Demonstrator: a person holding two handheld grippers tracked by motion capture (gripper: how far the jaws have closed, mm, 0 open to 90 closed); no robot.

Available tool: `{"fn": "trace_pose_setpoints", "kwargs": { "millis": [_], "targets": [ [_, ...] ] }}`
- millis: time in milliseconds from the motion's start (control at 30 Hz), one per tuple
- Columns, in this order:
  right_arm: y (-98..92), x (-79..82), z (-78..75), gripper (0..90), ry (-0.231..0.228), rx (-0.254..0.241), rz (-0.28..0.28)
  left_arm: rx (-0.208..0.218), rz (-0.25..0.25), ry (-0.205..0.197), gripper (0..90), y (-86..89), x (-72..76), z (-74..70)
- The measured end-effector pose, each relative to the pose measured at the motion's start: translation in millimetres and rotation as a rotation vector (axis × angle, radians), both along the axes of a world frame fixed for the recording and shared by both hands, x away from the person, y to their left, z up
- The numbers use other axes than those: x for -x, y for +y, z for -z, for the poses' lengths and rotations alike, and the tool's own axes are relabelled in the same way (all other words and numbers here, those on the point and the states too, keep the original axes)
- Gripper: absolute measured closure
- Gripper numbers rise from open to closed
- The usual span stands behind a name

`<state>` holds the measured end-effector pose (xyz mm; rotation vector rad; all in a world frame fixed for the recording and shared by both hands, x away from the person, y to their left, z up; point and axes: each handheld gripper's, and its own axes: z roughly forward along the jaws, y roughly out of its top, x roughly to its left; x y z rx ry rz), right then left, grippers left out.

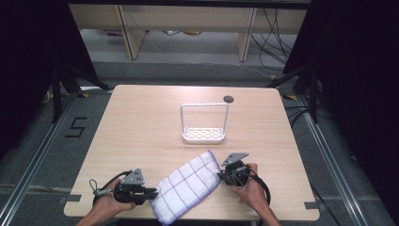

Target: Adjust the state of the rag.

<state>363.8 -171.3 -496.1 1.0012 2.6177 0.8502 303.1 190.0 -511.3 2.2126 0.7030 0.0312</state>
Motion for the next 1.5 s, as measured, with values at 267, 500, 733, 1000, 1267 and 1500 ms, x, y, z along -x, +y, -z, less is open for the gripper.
{"fn": "trace_pose_setpoints", "kwargs": {
  "millis": [267,500,733,1000,1267,1500],
  "targets": [
    [22.1,-28.5,0.9,83.6,-0.054,0.042,-0.051,0.028,0.08,-0.01,79.5,-24.8,37.0,-1.5],
    [35.7,-56.3,-0.4,78.8,-0.047,0.048,-0.139,0.054,0.118,0.019,79.1,-48.5,43.8,-0.8],
    [24.5,-58.7,-5.7,53.5,-0.026,0.009,-0.015,0.071,0.1,0.03,52.2,-48.9,43.4,-5.3],
    [-2.3,-49.6,-16.2,45.6,-0.009,-0.098,0.135,0.116,-0.077,-0.034,36.6,-23.7,3.5,-23.3],
    [8.1,-53.7,-14.8,45.1,-0.039,-0.135,0.16,0.034,-0.148,-0.065,33.8,-33.0,-60.1,-25.1],
    [15.6,-57.2,-15.2,44.7,-0.021,-0.157,0.197,-0.008,-0.206,-0.048,32.6,-46.8,-109.9,-20.8]
  ]
}}
